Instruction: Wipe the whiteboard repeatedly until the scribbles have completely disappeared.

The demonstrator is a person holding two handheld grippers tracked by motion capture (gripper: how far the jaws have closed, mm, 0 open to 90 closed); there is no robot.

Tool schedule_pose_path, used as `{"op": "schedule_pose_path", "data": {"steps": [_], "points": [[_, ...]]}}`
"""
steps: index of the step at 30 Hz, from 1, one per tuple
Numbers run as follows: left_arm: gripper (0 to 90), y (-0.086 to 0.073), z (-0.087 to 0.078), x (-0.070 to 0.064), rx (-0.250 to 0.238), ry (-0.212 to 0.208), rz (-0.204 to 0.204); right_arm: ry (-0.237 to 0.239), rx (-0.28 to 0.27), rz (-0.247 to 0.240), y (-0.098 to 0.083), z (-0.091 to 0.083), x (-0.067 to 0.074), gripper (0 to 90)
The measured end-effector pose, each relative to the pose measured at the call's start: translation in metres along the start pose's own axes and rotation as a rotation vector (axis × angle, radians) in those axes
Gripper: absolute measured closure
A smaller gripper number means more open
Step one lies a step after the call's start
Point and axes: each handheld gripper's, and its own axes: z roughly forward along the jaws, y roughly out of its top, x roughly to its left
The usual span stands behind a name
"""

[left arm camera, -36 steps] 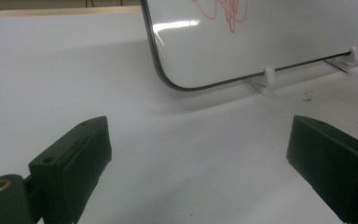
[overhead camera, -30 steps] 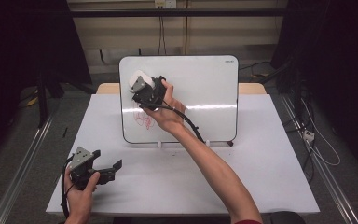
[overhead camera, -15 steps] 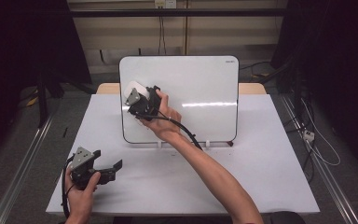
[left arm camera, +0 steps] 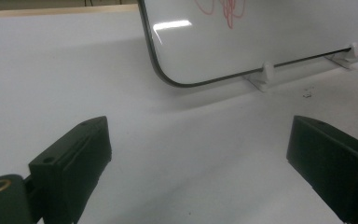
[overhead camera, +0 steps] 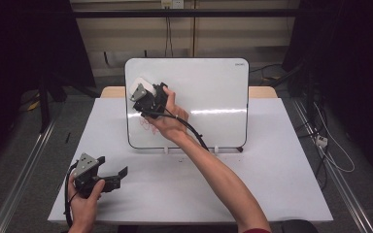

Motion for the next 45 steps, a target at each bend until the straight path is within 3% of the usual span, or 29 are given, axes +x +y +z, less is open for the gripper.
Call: {"op": "schedule_pose_path", "data": {"steps": [5, 13, 17, 24, 33, 41, 44, 45], "points": [[6.3, 0.000, 0.000, 0.002, 0.002, -0.002, -0.006, -0.011, -0.001, 0.015, 0.005, 0.001, -0.010, 31.7], [6.3, 0.000, -0.002, 0.003, -0.003, 0.001, -0.012, -0.050, 0.007, 0.053, 0.013, 0.003, -0.038, 31.7], [6.3, 0.000, -0.002, 0.003, -0.004, 0.002, -0.011, -0.052, 0.014, 0.063, 0.015, 0.004, -0.042, 31.7], [6.3, 0.000, -0.002, 0.002, -0.006, 0.003, -0.011, -0.075, 0.030, 0.042, 0.017, 0.002, -0.036, 31.7], [6.3, 0.000, -0.001, 0.002, -0.003, 0.004, -0.007, -0.040, 0.048, -0.029, 0.012, 0.002, -0.021, 31.8], [6.3, 0.000, -0.001, 0.001, 0.000, 0.010, 0.000, 0.013, 0.027, -0.098, 0.003, 0.000, 0.010, 31.8], [6.3, 0.000, -0.001, 0.000, 0.000, 0.009, -0.001, 0.028, 0.022, -0.103, 0.001, 0.000, 0.018, 31.8], [6.3, 0.000, 0.000, 0.000, -0.002, 0.007, -0.001, 0.031, 0.020, -0.129, 0.000, -0.001, 0.026, 31.8]]}}
